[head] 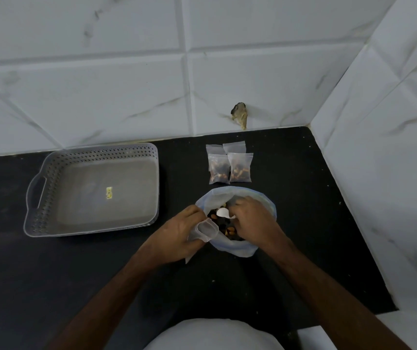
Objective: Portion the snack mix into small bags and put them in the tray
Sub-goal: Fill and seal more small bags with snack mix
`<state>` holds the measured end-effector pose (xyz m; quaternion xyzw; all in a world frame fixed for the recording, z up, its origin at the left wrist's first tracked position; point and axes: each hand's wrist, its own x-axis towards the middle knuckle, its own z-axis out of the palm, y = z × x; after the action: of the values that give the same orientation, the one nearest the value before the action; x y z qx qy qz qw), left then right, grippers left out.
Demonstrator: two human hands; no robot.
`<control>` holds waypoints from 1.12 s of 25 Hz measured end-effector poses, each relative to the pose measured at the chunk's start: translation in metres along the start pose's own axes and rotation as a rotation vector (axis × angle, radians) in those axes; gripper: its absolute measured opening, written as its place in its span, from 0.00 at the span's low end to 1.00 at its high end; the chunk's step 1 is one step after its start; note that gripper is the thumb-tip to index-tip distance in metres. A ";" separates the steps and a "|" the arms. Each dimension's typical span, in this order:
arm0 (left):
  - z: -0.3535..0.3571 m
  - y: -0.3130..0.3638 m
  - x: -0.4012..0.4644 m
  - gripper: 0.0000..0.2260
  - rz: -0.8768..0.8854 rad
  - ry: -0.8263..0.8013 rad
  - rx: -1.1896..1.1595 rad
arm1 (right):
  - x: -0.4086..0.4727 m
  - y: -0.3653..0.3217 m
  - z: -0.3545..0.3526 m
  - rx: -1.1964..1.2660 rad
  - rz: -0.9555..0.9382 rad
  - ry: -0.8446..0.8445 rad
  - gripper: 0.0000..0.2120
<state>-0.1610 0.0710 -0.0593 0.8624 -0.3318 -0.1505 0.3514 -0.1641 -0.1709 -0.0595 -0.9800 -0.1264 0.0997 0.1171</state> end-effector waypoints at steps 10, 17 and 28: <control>0.001 -0.001 0.001 0.10 0.025 0.022 -0.024 | 0.007 -0.011 0.011 0.015 -0.111 -0.016 0.10; 0.005 0.002 -0.006 0.14 0.006 0.000 -0.033 | -0.010 0.010 -0.007 0.237 -0.101 -0.042 0.07; 0.005 0.013 0.001 0.16 0.058 0.116 -0.012 | -0.014 0.010 0.025 0.247 0.209 0.197 0.10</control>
<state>-0.1686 0.0606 -0.0536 0.8576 -0.3350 -0.0919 0.3793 -0.1805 -0.1792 -0.0833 -0.9710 0.0012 0.0294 0.2374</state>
